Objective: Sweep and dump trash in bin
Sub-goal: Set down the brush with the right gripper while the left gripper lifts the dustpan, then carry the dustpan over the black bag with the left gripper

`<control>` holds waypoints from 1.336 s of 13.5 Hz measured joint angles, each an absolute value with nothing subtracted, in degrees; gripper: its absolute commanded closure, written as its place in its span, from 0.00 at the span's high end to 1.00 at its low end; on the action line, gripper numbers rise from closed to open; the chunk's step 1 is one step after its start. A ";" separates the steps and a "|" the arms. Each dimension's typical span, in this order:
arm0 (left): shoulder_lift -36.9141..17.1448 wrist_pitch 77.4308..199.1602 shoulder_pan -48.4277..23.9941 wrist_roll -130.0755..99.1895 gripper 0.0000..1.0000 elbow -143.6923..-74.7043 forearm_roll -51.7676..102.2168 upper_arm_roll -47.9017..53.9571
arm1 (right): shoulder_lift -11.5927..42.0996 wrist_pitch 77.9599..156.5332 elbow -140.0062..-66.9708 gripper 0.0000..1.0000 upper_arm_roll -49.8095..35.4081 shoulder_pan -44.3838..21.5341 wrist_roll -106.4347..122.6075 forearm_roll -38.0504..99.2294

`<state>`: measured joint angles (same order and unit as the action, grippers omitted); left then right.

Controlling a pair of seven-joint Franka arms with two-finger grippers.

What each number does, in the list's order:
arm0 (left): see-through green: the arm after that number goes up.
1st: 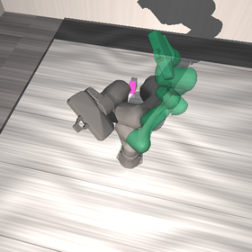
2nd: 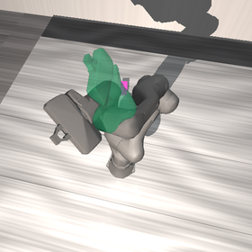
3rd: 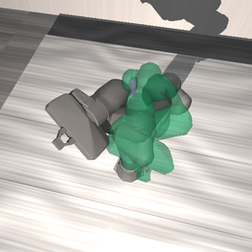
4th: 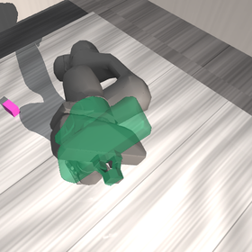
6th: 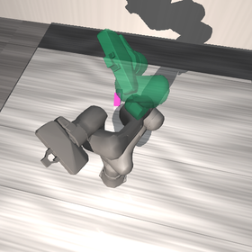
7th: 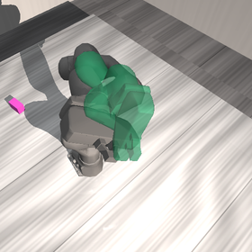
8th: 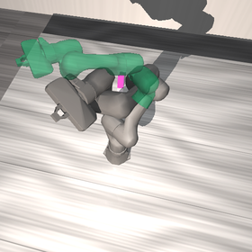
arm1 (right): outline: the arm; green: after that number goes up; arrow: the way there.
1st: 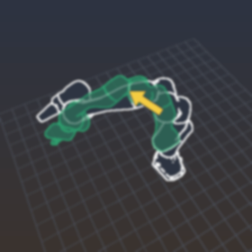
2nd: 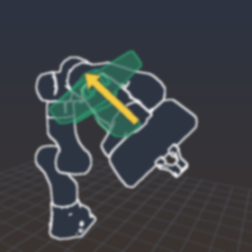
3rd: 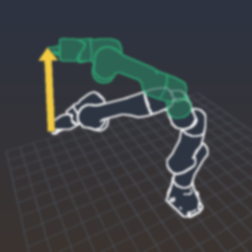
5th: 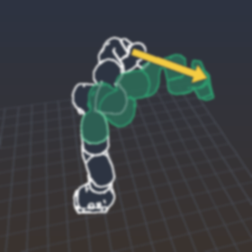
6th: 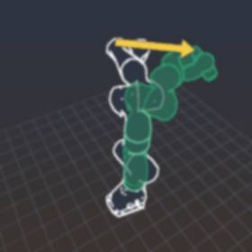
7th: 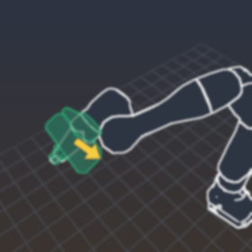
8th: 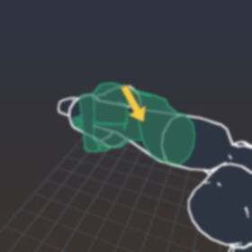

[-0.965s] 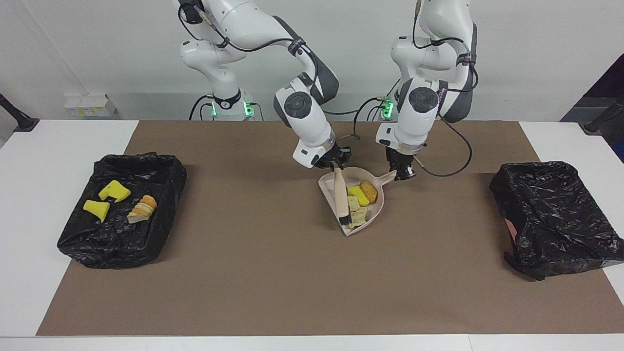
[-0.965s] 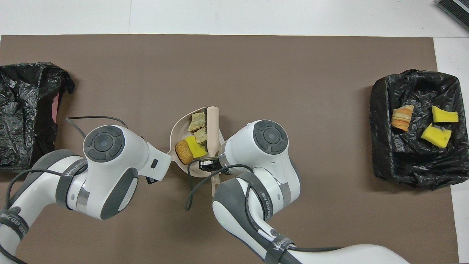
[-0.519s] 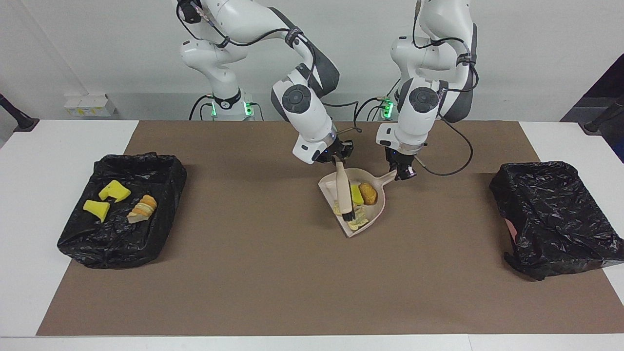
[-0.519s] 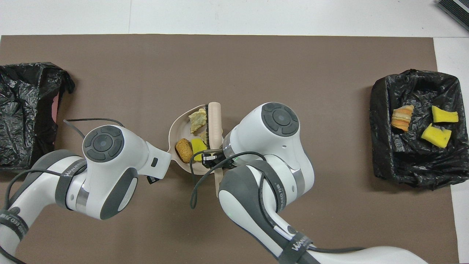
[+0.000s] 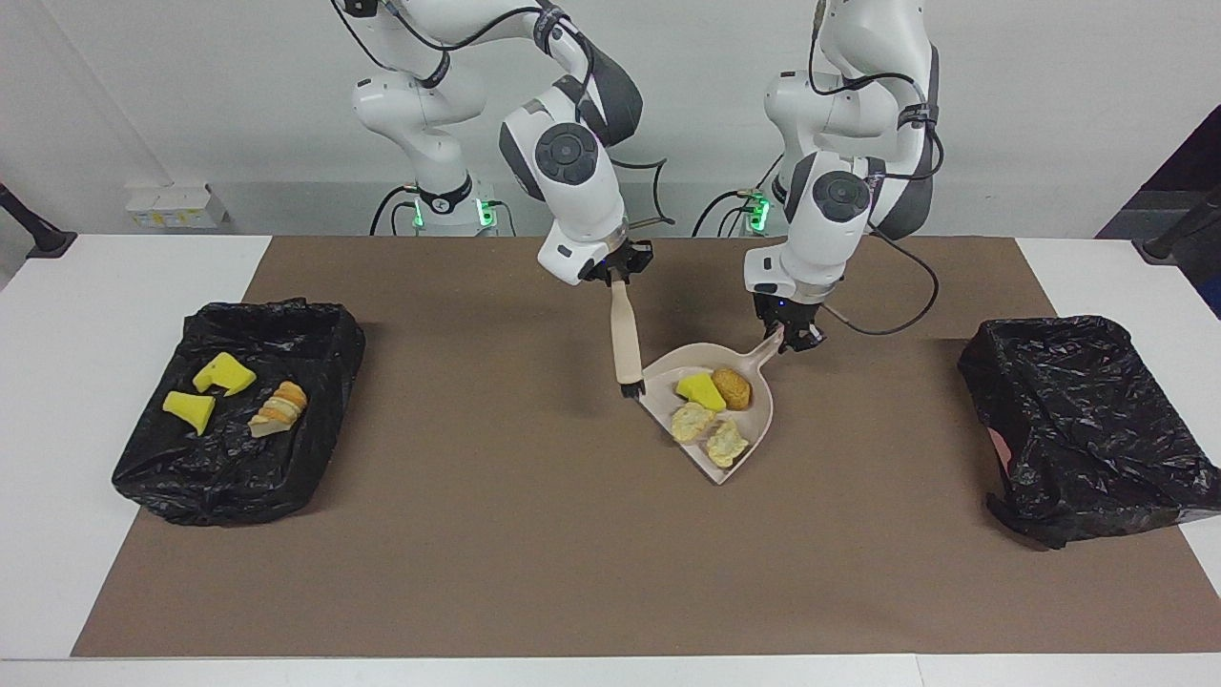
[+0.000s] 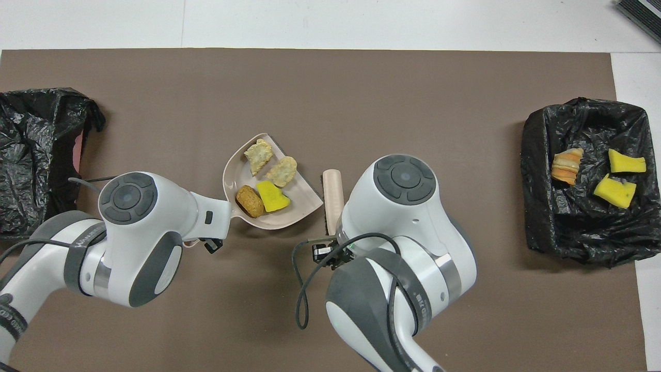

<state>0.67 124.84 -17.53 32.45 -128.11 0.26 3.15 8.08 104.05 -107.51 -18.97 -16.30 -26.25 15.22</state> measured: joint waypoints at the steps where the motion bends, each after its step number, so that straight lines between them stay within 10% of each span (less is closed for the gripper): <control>1: 1.69 124.69 -16.38 31.82 0.00 -128.05 0.26 3.02 | 6.73 104.05 -109.82 0.00 -19.01 -17.13 -27.21 14.84; 9: 6.27 111.66 -2.17 30.48 0.00 -117.87 0.28 2.34 | 5.46 123.74 -125.50 0.00 -19.44 -32.35 -43.08 12.16; 10: 6.27 111.13 -0.71 30.11 0.00 -116.98 0.28 2.29 | 5.70 124.80 -126.42 0.23 -19.45 -33.50 -43.86 12.15; 11: 6.25 110.02 1.14 29.65 0.00 -116.11 0.28 2.26 | 5.74 124.95 -126.70 0.99 -19.44 -33.94 -44.63 12.14; 18: 5.51 105.75 17.42 29.52 0.00 -111.00 0.21 2.04 | 8.38 117.24 -115.83 1.00 -18.23 -28.51 -45.05 5.73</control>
<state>5.51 105.75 17.42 29.52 -111.00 0.21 2.04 8.38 117.24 -115.83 -18.23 -28.51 -45.05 5.73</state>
